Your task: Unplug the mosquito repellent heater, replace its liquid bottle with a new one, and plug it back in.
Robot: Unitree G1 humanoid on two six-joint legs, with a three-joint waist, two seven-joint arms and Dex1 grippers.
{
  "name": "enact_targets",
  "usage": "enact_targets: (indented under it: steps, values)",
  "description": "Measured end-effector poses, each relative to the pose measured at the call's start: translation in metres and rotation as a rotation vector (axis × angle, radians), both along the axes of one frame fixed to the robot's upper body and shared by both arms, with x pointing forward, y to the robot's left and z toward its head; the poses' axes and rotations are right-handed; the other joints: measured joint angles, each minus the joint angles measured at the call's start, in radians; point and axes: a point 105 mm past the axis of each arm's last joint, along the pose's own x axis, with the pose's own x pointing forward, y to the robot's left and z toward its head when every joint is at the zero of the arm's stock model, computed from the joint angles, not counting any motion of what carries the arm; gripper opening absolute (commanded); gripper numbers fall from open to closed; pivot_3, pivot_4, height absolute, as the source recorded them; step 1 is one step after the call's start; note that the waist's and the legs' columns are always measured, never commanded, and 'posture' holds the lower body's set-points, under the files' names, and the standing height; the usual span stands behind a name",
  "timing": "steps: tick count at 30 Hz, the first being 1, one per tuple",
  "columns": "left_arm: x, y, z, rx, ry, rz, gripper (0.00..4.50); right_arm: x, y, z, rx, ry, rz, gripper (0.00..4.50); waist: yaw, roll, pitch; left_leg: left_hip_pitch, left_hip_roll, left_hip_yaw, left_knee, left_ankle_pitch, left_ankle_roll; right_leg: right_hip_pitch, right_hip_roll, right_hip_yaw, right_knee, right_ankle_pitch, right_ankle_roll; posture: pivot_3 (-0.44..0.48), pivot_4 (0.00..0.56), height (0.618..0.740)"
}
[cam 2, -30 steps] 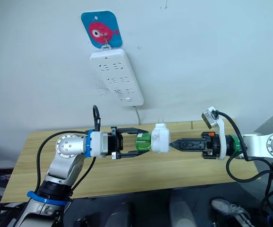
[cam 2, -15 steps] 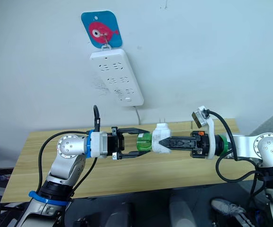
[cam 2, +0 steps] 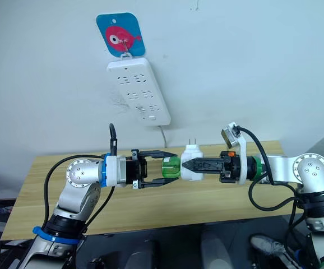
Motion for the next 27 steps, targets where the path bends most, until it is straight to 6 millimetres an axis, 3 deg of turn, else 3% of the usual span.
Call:
enact_targets:
  steps: [3,8,12,15,19,23,27]
  values:
    - [0.0,0.002,0.005,0.051,0.208,0.001,2.27,0.0,0.002,0.001,0.001,-0.011,0.0,3.12,-0.001,0.0,0.0,0.0,0.0,-0.001,0.0,0.0,0.0,0.0,0.0,0.0,0.0,0.0,0.0,-0.127,0.201,0.725]
    - [-0.001,0.007,0.014,0.119,0.746,-0.027,2.27,-0.003,0.005,0.002,-0.008,-0.036,0.008,3.04,-0.004,0.0,0.0,0.0,0.0,-0.001,0.0,0.0,0.0,0.0,0.0,-0.001,0.001,0.0,0.001,-0.13,0.2,0.725]
    - [-0.002,0.009,0.018,0.115,0.921,-0.04,2.27,-0.005,0.007,0.005,-0.003,-0.056,0.017,3.04,-0.005,0.0,0.0,0.0,0.0,-0.001,0.0,0.0,0.0,0.0,0.001,-0.001,0.0,0.0,0.0,-0.132,0.2,0.725]
    - [-0.001,0.011,0.018,0.103,0.893,-0.02,3.28,-0.004,0.008,0.006,0.006,-0.06,0.01,3.04,-0.004,0.0,0.0,0.0,0.0,-0.001,-0.001,0.0,0.0,0.0,0.0,-0.001,0.0,0.0,0.0,-0.13,0.2,0.725]
    - [0.005,0.018,0.005,0.111,0.712,0.053,4.49,-0.004,0.009,0.01,0.03,-0.056,0.003,3.04,-0.002,0.0,0.001,0.001,0.0,0.0,-0.001,0.0,0.0,0.0,0.0,0.0,0.0,0.0,0.0,-0.128,0.202,0.725]
    - [0.006,0.024,0.0,0.14,0.364,0.075,4.5,-0.005,0.008,0.012,0.043,-0.049,0.004,3.04,0.009,0.0,0.001,0.0,0.0,0.001,-0.001,0.0,0.0,0.0,0.0,0.0,-0.001,0.0,0.0,-0.125,0.202,0.725]
    - [0.003,0.016,0.006,0.076,0.043,0.048,4.5,-0.002,0.006,0.01,0.036,-0.041,-0.012,3.04,0.026,0.0,0.001,-0.001,0.0,0.001,0.0,0.0,0.0,0.0,0.0,0.0,-0.002,0.0,0.0,-0.124,0.203,0.725]
